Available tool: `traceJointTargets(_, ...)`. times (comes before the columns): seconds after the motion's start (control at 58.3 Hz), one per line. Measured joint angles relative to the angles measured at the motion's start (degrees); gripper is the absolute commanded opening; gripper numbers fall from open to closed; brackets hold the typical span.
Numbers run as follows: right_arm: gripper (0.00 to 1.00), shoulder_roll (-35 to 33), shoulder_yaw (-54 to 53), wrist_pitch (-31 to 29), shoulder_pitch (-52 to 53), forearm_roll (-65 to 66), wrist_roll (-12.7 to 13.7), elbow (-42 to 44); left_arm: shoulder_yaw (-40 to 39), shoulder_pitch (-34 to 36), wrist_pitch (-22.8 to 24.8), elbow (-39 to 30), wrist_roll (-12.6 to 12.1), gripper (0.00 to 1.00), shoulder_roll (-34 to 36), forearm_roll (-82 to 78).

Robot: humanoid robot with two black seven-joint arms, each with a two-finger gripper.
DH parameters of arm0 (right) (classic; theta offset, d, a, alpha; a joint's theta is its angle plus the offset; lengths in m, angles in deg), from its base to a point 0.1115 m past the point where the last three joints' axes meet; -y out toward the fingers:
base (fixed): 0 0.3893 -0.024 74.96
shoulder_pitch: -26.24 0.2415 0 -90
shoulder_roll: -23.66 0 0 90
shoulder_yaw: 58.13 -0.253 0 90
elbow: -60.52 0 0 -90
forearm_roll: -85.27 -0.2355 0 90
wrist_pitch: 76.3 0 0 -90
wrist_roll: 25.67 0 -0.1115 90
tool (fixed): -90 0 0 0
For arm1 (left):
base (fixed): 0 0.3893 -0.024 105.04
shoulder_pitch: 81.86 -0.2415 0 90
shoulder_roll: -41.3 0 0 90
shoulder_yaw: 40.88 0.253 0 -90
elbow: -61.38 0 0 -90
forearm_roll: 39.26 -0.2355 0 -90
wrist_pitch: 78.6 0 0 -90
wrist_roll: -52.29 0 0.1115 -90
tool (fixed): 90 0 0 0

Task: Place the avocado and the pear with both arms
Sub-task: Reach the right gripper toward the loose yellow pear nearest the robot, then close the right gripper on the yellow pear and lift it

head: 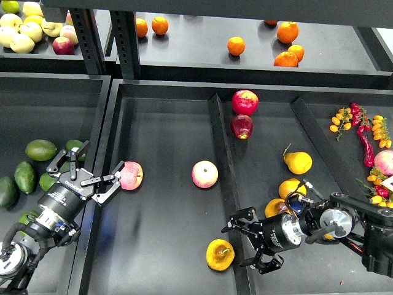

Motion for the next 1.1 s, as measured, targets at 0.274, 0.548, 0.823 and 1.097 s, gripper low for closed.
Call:
traceJointTargets(0.274, 0.78, 1.96, -0.36, 0.09, -1.89, 0.09, 0.01, 2.36, -0.09, -0.18, 0.0, 0.1, 0.0, 0.99, 0.0, 0.0)
traceJointTargets(0.548, 0.63, 2.77, -0.98, 0.09, -2.39, 0.09, 0.01, 3.75, -0.09, -0.34, 0.0, 0.12, 0.0, 0.99, 0.0, -0.03)
traceJointTargets(0.823, 0.5, 2.84, -1.13, 0.14, -2.57, -0.16, 0.0, 4.72, -0.1, -0.41, 0.0, 0.12, 0.0, 0.99, 0.0, 0.01)
traceJointTargets(1.097, 0.31, 3.61, -1.44, 0.12, -3.62, -0.53, -0.02, 4.57, -0.1, -1.02, 0.0, -0.19, 0.0, 0.99, 0.0, 0.03)
